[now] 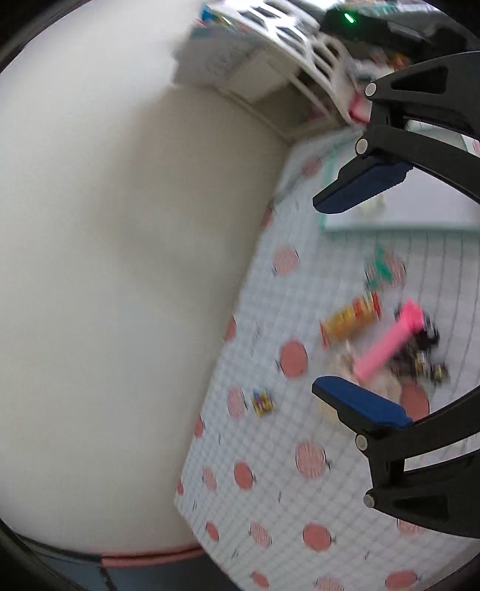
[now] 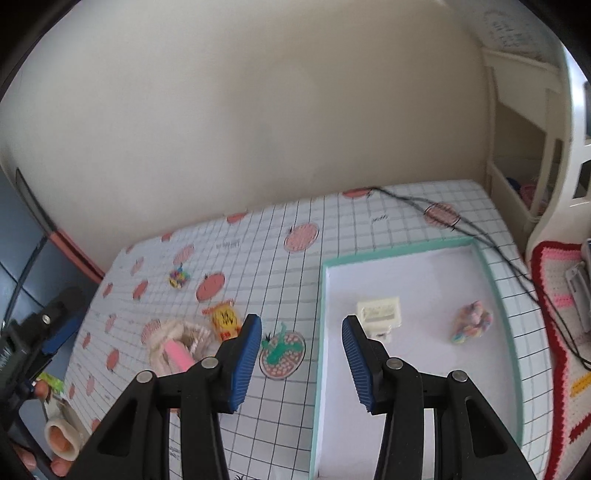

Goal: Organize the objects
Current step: 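Move both tools back to the pile near the pink roller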

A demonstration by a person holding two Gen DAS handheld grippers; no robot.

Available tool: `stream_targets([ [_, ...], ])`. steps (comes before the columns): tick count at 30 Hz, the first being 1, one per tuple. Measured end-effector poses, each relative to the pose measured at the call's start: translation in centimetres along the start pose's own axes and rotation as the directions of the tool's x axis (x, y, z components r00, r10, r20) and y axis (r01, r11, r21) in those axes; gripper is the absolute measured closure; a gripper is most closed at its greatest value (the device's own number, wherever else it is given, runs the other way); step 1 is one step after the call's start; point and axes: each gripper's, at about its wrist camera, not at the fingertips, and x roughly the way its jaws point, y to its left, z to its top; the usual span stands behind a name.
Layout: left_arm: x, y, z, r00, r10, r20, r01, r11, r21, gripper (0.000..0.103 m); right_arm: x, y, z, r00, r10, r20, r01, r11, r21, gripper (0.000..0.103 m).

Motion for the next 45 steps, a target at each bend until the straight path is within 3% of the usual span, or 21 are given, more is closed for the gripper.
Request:
stream_targets([
  [3,1.9,2.0,-1.6,0.996,0.077,-0.039,-0.077,0.997,0.017,0.013,1.8,0.9,-0.9,1.0,-0.001,-0.03,0.0,1.0,-0.03,0.054],
  [10,4.9,5.6,-3.8,0.978,0.156,-0.139,-0.155,0.988,0.021,0.013,6.0,3.1,-3.1,0.993,-0.009,-0.116,-0.004,0.994,-0.113,0.054],
  [16,6.2,7.8,-4.8,0.954,0.211,-0.211,-0.214,0.977,0.008,0.013,8.0,6.0,-4.4,0.987,0.061,-0.151,-0.084,0.985,-0.152,0.054],
  [27,8.3,11.0,-6.4,0.925,0.173,-0.34,-0.209,0.975,-0.073,0.013,10.1,10.5,-6.5,0.964,0.156,-0.213,-0.205,0.952,-0.228,0.054],
  [33,8.9,12.4,-7.0,0.909,0.178,-0.377,-0.23,0.968,-0.097,0.013,11.7,11.4,-7.3,0.96,0.135,-0.244,-0.197,0.947,-0.252,0.054],
  [45,9.3,13.3,-7.6,0.902,0.157,-0.403,-0.224,0.966,-0.125,0.014,13.0,12.2,-7.4,0.962,0.14,-0.234,-0.199,0.947,-0.252,0.054],
])
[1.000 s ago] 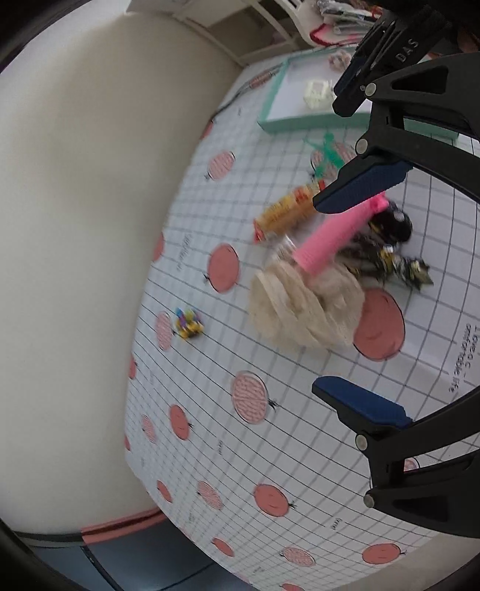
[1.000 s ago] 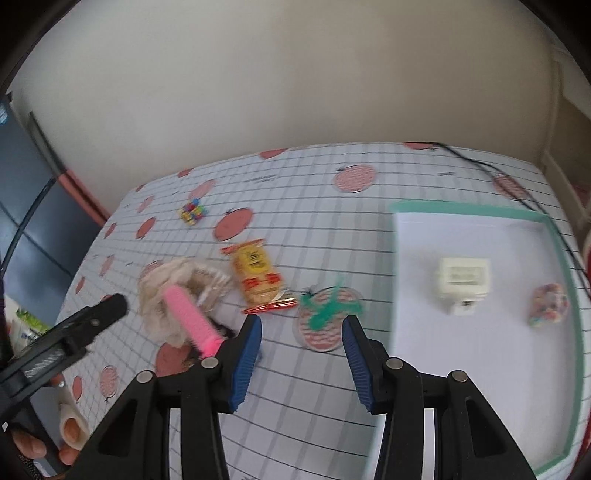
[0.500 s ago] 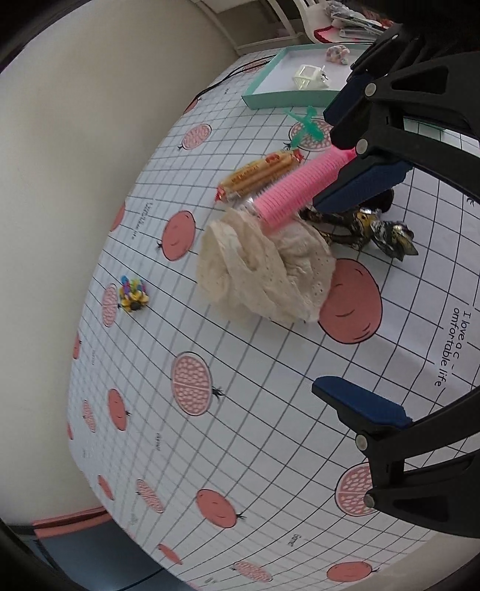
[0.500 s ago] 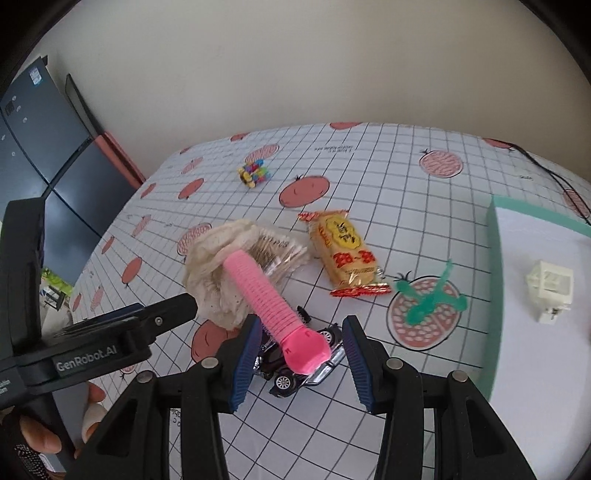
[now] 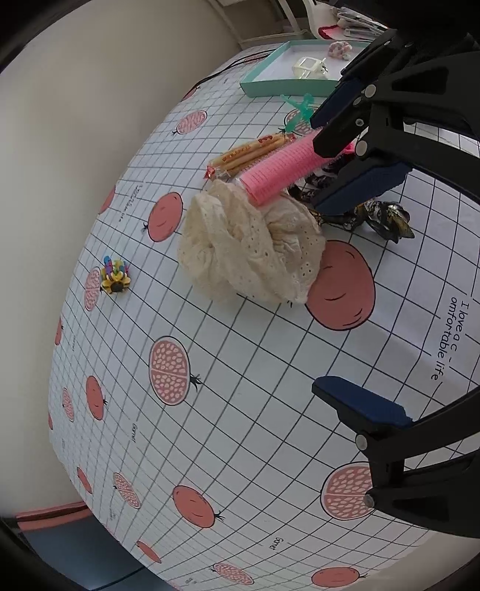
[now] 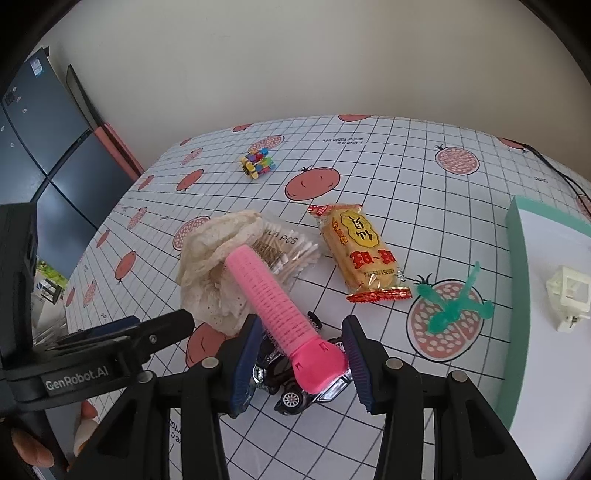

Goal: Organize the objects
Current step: 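Move both tools back to the pile near the pink roller, then grasp the pink roller with the right tool while the left tool grasps the black robot figure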

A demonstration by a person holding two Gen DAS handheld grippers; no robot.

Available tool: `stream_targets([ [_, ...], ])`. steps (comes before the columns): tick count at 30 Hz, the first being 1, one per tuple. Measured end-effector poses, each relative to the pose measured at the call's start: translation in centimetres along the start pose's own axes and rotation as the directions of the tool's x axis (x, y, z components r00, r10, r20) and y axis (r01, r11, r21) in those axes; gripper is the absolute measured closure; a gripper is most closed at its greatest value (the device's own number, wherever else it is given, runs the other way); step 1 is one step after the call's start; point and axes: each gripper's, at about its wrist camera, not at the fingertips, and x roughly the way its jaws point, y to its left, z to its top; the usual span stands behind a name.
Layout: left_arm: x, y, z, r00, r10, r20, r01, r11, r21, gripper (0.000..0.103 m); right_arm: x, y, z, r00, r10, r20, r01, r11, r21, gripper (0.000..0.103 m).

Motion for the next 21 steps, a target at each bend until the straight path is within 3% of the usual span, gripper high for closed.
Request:
stream_targets([
  [21,0.6,0.3,-0.4,1.0,0.01,-0.015,-0.01,1.0,0.002,0.014,-0.1,1.1,-0.4,0.999,0.045,-0.006,-0.045,0.998,-0.037,0.071],
])
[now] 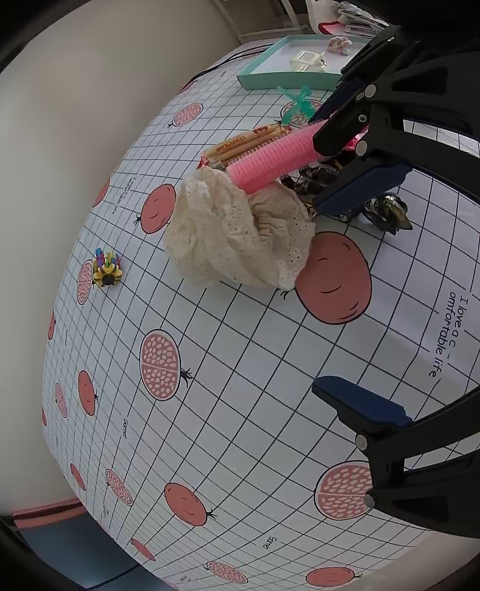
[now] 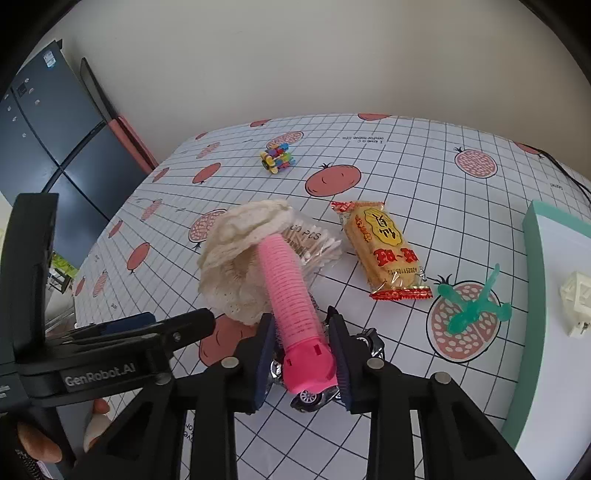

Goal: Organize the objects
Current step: 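Grasp the pink roller with the right tool while the left tool grasps the black robot figure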

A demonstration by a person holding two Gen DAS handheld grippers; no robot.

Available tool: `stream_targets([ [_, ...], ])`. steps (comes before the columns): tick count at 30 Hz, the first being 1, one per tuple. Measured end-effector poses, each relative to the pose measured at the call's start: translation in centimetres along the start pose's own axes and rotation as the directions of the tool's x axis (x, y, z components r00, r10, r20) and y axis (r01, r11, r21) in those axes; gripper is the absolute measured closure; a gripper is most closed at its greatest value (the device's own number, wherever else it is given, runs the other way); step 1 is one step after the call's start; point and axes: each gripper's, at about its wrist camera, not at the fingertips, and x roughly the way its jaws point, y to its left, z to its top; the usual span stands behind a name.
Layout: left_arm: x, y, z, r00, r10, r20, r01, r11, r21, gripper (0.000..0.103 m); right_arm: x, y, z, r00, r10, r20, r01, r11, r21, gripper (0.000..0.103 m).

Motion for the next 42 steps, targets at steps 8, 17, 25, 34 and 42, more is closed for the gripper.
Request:
stream_targets([
  [8,-0.3,-0.8,-0.2,1.0,-0.002,0.009,0.002,1.0,0.021,0.014,-0.9,-0.5,-0.1,0.998,0.056,-0.005,-0.056,0.997,0.044,0.074],
  [17,-0.5,-2.0,-0.4,1.0,-0.009,0.012,0.008,0.998,0.061,0.014,-3.0,-2.6,0.0,0.994,0.101,0.051,-0.106,0.986,0.126,0.074],
  [25,0.0,-4.0,-1.2,1.0,-0.024,-0.008,0.025,0.991,0.129,0.015,-3.7,-4.3,-0.3,0.995,0.073,0.064,-0.083,0.982,0.169,0.074],
  [34,1.4,-6.2,-2.4,0.999,-0.004,-0.037,0.011,0.978,0.21,0.032,-4.3,-5.2,-0.5,0.996,0.066,0.063,-0.076,0.982,0.172,0.074],
  [42,2.2,-6.7,-2.7,0.999,-0.009,-0.054,0.022,0.97,0.24,0.046,-4.3,-5.6,-0.9,0.997,0.054,0.056,-0.064,0.981,0.182,0.074],
])
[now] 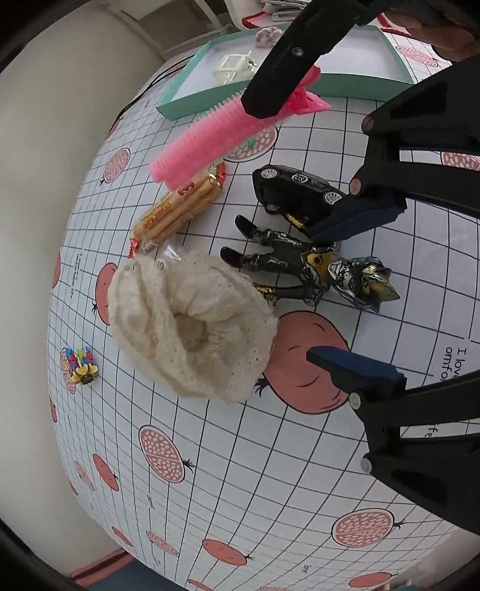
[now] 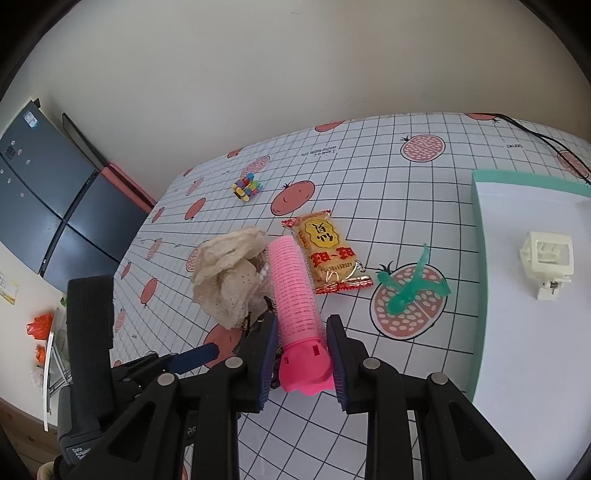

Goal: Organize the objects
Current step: 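Grasp the pink roller with the right tool while the left tool grasps the black robot figure, then carry the roller and robot figure over the tray and open the right tool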

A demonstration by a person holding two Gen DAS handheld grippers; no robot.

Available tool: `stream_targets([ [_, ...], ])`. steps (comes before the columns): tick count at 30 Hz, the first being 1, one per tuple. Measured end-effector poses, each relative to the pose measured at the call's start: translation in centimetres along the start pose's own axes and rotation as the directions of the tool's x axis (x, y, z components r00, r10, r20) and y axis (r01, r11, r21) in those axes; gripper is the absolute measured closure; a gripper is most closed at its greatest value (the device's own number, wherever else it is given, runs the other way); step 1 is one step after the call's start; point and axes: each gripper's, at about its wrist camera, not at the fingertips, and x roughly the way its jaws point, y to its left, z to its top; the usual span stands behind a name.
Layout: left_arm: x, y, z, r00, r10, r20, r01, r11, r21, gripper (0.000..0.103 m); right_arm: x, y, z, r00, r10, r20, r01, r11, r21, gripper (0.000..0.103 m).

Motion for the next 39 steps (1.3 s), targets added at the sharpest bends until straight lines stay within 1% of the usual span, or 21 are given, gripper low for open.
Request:
stream_targets([
  [4,0.3,-0.3,-0.1,1.0,-0.012,-0.004,0.012,1.0,0.009,0.05,0.1,-0.1,0.0,1.0,-0.007,-0.004,0.007,1.0,0.001,0.074],
  [7,0.8,-0.4,-0.2,1.0,0.001,-0.015,-0.001,1.0,0.024,0.053,0.3,-0.1,-0.1,1.0,-0.012,-0.008,0.012,1.0,0.002,0.074],
  [9,1.0,-0.5,-0.2,1.0,-0.01,-0.018,0.01,1.0,0.02,0.055,0.3,-0.1,-0.1,1.0,-0.014,-0.009,0.014,1.0,0.001,0.074],
  [11,0.9,-0.5,-0.2,1.0,-0.016,-0.019,0.017,1.0,0.022,0.058,0.3,-0.2,-0.2,1.0,-0.013,-0.009,0.013,1.0,0.0,0.074],
  [13,0.8,-0.6,-0.2,0.999,-0.026,-0.018,0.027,0.999,0.027,0.065,0.3,-0.2,-0.2,1.0,-0.015,-0.012,0.015,1.0,-0.001,0.074],
  [17,0.7,-0.8,-0.4,1.0,-0.023,-0.018,0.024,0.999,0.033,0.067,0.4,-0.2,-0.3,1.0,-0.021,-0.015,0.021,1.0,-0.005,0.074],
  [23,-0.3,-0.3,-0.4,0.999,-0.032,-0.006,0.032,0.999,-0.002,0.068,-0.1,-0.2,-0.4,1.0,-0.019,-0.003,0.019,1.0,-0.003,0.074],
  [27,-1.9,-0.2,-0.1,0.998,-0.04,0.041,0.041,0.999,-0.023,0.068,-0.9,-0.4,-0.2,1.0,-0.01,0.025,0.01,1.0,0.009,0.074],
  [30,-3.4,-0.4,0.2,0.994,-0.036,0.099,0.039,0.999,-0.023,0.068,-1.9,-0.4,0.1,0.998,-0.008,0.063,0.007,1.0,0.015,0.074],
  [33,-5.1,-0.7,0.7,0.986,-0.047,0.161,0.053,0.998,-0.03,0.068,-3.3,-0.7,0.4,0.993,-0.009,0.12,0.005,0.999,0.036,0.074],
  [36,-6.3,-1.2,1.3,0.974,-0.066,0.215,0.075,0.997,-0.033,0.068,-4.8,-1.5,0.8,0.983,-0.032,0.18,0.022,0.998,0.059,0.074],
  [39,-7.7,-2.1,1.3,0.961,-0.079,0.265,0.085,0.996,-0.012,0.068,-6.4,-2.4,0.8,0.971,-0.069,0.227,0.052,0.995,0.081,0.074],
])
